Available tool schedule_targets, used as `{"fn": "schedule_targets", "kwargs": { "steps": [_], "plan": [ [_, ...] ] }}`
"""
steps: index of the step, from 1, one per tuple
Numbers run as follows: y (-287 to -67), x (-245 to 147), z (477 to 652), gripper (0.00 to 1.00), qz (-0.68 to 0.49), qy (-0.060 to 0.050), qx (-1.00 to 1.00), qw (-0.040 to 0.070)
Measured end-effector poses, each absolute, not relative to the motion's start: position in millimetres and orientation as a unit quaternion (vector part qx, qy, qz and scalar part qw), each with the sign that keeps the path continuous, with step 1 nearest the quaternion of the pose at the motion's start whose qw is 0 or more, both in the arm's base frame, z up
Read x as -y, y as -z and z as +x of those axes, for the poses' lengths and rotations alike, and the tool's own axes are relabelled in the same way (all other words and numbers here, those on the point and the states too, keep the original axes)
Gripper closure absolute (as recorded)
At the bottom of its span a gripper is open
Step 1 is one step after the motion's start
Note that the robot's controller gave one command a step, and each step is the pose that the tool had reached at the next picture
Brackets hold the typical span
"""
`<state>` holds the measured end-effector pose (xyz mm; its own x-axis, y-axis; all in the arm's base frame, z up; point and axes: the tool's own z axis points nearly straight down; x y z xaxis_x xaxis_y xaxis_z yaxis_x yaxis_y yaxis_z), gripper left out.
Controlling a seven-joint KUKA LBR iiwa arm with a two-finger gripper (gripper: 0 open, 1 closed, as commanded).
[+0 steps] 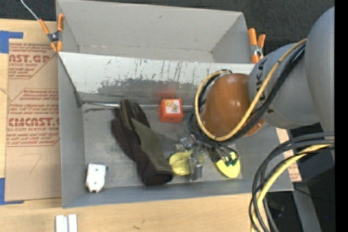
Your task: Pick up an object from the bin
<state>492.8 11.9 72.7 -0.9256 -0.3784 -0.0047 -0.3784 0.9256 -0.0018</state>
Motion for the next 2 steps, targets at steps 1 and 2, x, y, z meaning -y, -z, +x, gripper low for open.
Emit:
{"fn": "schedule_targets", "kwargs": {
  "steps": [1,2],
  "plan": [
    [-154.6,-19.9,484.7,1.0,-0.183,-0.001,-0.983,-0.001],
    [-161.2,-28.8,490.2,1.0,-0.188,0.0,-0.982,0.004]
  ]
}}
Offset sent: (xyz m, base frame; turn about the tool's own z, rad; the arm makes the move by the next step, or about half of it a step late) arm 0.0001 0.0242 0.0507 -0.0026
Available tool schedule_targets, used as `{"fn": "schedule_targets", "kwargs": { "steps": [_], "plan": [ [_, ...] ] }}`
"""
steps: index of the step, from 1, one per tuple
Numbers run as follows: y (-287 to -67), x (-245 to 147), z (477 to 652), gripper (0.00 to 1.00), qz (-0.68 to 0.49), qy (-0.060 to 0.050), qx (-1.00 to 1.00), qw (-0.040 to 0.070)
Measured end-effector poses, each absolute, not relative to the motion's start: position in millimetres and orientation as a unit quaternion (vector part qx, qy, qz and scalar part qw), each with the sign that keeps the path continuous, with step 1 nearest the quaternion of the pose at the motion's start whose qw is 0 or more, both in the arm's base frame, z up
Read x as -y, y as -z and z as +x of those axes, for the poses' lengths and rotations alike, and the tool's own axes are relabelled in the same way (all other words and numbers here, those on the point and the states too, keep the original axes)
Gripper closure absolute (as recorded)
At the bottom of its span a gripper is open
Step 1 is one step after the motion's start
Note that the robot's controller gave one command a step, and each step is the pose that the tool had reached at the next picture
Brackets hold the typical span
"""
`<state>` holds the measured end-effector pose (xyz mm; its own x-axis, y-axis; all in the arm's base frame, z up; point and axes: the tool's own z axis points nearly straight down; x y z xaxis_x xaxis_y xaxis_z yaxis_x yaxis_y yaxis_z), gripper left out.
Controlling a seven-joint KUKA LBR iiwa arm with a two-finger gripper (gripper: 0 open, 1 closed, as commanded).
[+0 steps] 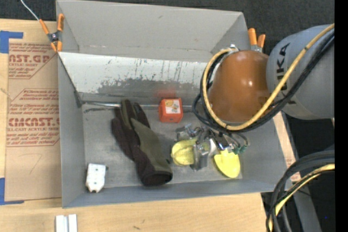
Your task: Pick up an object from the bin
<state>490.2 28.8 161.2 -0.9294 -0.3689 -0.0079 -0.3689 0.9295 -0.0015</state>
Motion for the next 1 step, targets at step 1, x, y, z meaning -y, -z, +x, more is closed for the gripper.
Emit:
{"fn": "schedule_targets", "kwargs": {
  "steps": [1],
  "plan": [
    [-223.9,-25.5,486.2,1.0,-0.172,-0.001,-0.985,-0.001]
  ]
}}
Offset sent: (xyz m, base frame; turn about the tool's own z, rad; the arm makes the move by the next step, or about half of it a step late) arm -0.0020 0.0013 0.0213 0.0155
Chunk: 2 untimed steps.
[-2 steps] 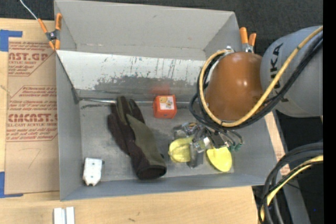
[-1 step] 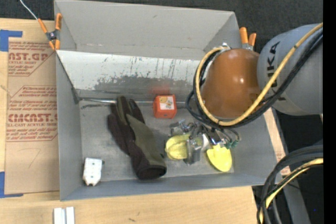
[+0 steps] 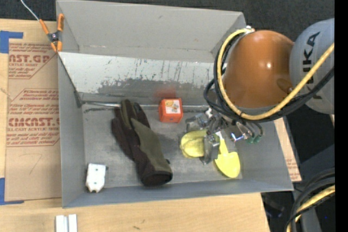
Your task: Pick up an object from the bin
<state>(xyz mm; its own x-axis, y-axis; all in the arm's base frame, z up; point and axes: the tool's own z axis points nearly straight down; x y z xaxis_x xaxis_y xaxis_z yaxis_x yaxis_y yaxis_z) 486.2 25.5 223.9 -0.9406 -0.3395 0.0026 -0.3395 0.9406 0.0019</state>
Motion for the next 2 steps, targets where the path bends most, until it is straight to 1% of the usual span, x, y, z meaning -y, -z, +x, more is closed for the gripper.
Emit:
{"fn": "schedule_targets", "kwargs": {
  "steps": [1,2],
  "plan": [
    [-181.9,-30.8,488.3,1.0,0.18,0.001,0.984,-0.004],
    [-181.9,-30.9,488.3,1.0,0.18,0.0,0.984,-0.004]
  ]
}}
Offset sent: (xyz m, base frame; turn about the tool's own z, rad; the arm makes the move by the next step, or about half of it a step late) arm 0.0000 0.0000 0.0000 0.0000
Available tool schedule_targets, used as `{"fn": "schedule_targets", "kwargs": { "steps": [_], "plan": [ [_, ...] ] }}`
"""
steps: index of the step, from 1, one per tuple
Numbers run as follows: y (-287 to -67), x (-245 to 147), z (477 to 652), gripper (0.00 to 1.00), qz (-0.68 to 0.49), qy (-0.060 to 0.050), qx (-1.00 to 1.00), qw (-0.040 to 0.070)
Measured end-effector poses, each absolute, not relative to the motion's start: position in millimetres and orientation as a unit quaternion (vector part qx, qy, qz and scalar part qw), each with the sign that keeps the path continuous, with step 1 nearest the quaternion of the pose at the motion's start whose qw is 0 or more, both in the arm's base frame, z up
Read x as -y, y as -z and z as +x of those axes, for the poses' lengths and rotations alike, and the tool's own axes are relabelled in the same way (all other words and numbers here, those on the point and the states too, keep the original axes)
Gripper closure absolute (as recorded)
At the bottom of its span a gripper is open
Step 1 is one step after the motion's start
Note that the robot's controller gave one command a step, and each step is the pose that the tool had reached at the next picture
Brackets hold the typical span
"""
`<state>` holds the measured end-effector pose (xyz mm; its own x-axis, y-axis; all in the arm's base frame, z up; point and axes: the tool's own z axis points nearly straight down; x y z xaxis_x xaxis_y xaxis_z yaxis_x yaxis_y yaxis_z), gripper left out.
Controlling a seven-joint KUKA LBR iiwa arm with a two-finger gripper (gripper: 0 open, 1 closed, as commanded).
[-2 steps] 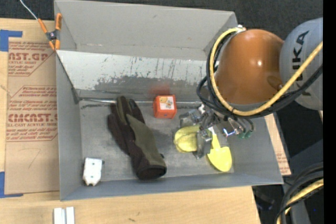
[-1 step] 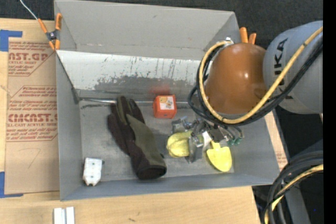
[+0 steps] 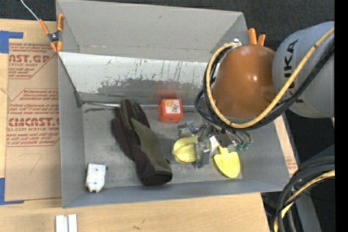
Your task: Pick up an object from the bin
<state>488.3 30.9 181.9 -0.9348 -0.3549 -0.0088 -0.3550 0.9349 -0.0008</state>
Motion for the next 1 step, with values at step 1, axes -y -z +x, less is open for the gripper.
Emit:
{"fn": "schedule_targets", "kwargs": {
  "steps": [1],
  "plan": [
    [-264.2,-43.4,483.1,1.0,-0.179,-0.001,-0.984,0.003]
  ]
}}
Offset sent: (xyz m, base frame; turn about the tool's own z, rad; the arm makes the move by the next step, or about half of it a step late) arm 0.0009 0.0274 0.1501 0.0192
